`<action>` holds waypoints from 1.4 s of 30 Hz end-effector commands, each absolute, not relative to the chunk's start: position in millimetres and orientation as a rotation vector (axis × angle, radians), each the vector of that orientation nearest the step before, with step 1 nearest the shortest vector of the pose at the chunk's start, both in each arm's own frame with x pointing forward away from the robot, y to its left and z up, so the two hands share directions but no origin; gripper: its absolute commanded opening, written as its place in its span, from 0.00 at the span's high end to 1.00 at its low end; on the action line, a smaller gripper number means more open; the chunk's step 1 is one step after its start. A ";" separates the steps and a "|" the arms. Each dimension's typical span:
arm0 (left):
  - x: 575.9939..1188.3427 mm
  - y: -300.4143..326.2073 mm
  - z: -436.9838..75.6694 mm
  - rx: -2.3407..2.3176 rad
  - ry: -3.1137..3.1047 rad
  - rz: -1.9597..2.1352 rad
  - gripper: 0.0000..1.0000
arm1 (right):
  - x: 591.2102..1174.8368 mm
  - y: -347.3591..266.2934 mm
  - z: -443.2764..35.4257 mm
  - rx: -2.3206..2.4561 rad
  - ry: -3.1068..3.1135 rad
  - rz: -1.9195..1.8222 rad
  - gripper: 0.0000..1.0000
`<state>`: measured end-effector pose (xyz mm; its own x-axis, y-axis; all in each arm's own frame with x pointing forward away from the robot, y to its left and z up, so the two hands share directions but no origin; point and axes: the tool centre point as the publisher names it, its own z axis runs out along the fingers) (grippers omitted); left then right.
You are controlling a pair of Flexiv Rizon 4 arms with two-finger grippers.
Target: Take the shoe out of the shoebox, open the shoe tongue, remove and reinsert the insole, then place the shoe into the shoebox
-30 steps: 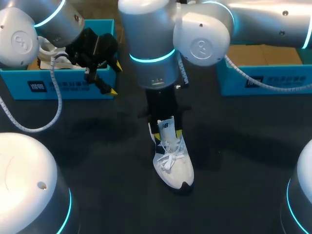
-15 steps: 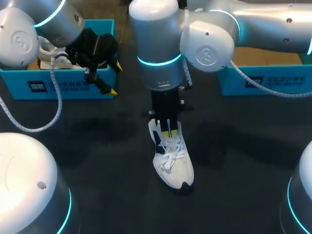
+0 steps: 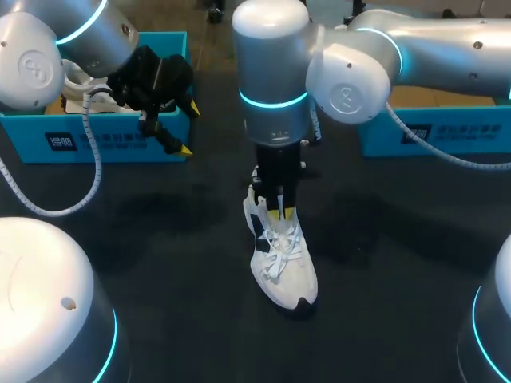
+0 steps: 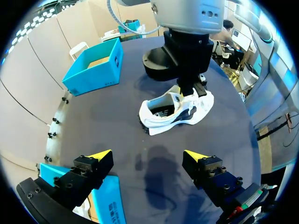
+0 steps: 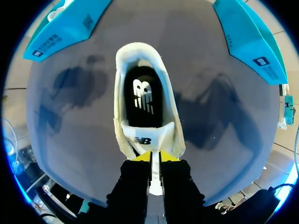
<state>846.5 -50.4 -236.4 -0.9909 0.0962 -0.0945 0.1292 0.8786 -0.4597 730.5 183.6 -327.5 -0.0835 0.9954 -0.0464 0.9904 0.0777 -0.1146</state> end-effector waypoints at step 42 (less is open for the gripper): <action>846.3 -50.6 -236.3 0.179 2.979 -0.730 0.00 | 774.2 183.0 -275.3 -0.677 -3.197 0.034 0.03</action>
<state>846.4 -50.4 -236.4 -0.9909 0.0962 -0.0945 0.1291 0.8786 -0.4597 772.7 175.4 -276.3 -0.7240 0.6828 -0.0983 0.6836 0.7292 0.0304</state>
